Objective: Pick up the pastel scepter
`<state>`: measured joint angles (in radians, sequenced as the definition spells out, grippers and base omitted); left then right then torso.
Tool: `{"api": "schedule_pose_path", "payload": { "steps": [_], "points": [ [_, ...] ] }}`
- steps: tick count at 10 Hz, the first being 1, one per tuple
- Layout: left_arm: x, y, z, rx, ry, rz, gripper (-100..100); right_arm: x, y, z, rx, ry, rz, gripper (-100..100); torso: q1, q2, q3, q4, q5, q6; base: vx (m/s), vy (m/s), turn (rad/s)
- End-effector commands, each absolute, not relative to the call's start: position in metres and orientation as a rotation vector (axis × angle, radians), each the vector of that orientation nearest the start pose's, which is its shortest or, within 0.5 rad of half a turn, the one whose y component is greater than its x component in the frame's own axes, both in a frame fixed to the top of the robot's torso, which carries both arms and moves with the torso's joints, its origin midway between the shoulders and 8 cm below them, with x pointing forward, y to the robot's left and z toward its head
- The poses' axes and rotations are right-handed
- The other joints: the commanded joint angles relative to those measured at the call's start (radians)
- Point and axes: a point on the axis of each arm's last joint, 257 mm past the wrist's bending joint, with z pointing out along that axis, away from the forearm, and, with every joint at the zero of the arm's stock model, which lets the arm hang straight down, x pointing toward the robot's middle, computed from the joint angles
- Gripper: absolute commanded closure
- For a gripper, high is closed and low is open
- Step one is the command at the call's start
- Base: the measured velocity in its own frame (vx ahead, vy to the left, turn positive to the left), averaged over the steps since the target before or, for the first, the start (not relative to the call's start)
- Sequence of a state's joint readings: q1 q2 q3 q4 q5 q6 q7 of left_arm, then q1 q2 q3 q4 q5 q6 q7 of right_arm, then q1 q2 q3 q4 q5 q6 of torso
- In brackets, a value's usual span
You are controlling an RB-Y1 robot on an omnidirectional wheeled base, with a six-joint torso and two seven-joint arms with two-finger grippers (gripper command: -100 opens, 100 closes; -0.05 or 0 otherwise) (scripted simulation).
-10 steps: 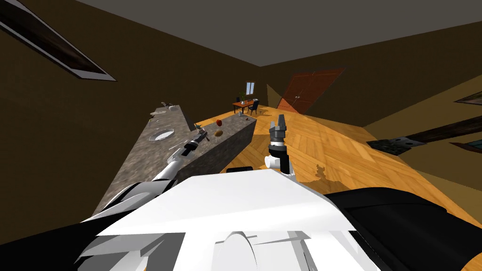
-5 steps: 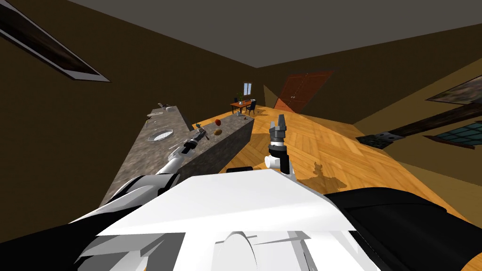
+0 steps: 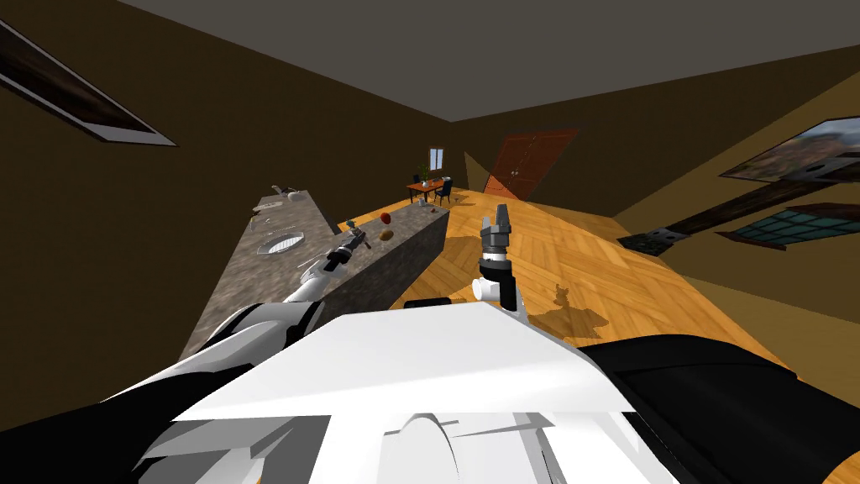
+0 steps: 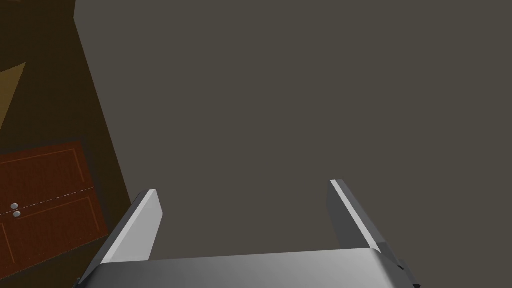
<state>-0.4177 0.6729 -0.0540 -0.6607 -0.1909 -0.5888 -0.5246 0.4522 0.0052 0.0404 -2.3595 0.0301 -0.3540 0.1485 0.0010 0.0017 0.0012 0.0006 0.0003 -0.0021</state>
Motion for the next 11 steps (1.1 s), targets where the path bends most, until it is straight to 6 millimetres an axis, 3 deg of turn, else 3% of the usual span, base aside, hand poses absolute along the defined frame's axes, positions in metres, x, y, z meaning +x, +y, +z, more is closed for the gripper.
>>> {"api": "schedule_pose_path", "payload": {
  "steps": [1,2,5,6,8,11],
  "points": [
    [0.608,0.473,-0.189,-0.117,1.503,-0.206,-100,0.356,-0.259,0.047,0.608,0.677,1.196,0,0.000,0.000,0.000,0.000,0.000,0.000,-0.094,-0.004,-0.295],
    [0.614,0.474,-0.183,-0.121,1.496,-0.204,-100,0.356,-0.259,0.048,0.608,0.677,1.196,0,-0.001,0.003,0.001,0.000,0.000,0.002,-0.131,0.000,-0.187],
    [0.608,0.490,-0.201,-0.160,1.534,-0.177,-100,0.356,-0.259,0.047,0.608,0.677,1.196,0,0.000,0.000,0.000,0.000,0.000,0.000,-0.022,-0.004,0.022],
    [0.620,0.495,-0.183,-0.169,1.502,-0.161,-100,0.356,-0.259,0.047,0.608,0.678,1.196,0,0.000,-0.002,-0.001,-0.001,0.000,0.000,-0.098,-0.017,-0.277],
    [0.616,0.507,-0.195,-0.201,1.529,-0.140,-100,0.356,-0.259,0.047,0.608,0.677,1.196,0,-0.001,0.005,0.003,0.001,0.000,0.001,-0.098,0.000,-0.092],
    [0.616,0.507,-0.195,-0.201,1.529,-0.140,-100,0.356,-0.259,0.047,0.608,0.678,1.196,0,0.000,-0.001,-0.001,0.000,0.000,0.000,-0.003,0.002,0.010]
  ]
}}
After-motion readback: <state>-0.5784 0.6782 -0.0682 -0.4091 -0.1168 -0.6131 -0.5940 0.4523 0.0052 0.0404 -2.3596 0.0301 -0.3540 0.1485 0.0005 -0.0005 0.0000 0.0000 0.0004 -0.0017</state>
